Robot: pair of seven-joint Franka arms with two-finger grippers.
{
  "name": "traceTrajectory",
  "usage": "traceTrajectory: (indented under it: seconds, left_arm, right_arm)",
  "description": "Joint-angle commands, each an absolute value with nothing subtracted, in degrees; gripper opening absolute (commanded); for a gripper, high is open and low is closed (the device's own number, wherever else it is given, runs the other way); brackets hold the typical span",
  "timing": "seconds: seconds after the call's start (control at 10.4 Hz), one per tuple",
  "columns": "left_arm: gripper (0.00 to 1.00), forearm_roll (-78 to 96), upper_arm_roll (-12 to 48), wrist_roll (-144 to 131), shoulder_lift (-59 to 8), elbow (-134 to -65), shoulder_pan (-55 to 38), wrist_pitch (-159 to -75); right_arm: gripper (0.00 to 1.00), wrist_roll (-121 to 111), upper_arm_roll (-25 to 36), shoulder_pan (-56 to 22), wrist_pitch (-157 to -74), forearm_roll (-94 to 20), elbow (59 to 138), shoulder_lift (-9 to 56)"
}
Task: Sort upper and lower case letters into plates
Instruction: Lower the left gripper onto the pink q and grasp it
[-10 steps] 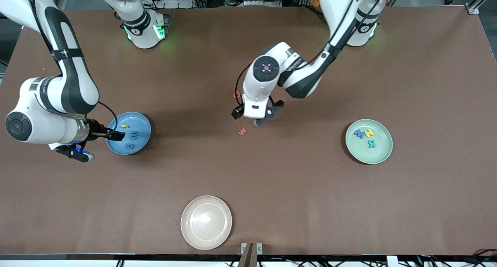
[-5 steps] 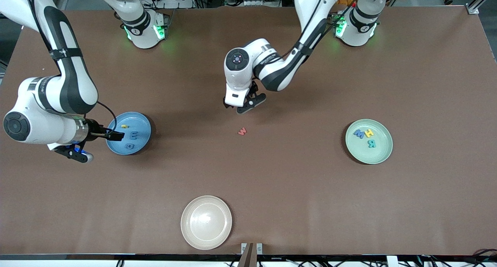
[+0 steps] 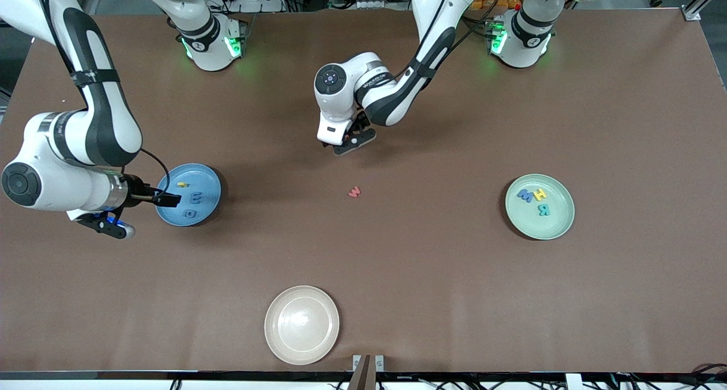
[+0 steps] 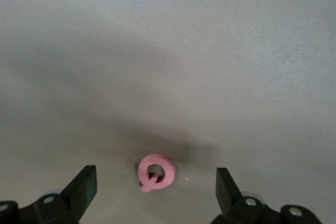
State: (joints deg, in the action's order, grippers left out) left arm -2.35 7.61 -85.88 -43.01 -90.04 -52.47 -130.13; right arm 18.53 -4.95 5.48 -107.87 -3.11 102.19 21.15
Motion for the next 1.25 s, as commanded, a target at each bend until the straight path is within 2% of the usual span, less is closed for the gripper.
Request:
traceTrajectory:
  seconds: [0.0,0.48,1.16]
  left_arm:
    - [1.0,-6.58,6.85,-87.8,-45.34,-88.77,-53.79,-132.27]
    - [1.0,-7.12,6.86,-90.87,-45.35,-89.73,-54.23,-134.9]
    - [0.87,-7.21,6.77,-92.46,-45.09,-92.98,-55.72,-137.29]
  right_arm:
    - [1.0,18.9,-5.1,5.45,-106.88,-2.81,101.78,20.3]
    - [1.0,18.9,-5.1,5.71,-106.88,-2.81,101.78,20.3]
    - [1.0,18.11,-4.83,5.98,-106.79,-2.81,99.76,20.13]
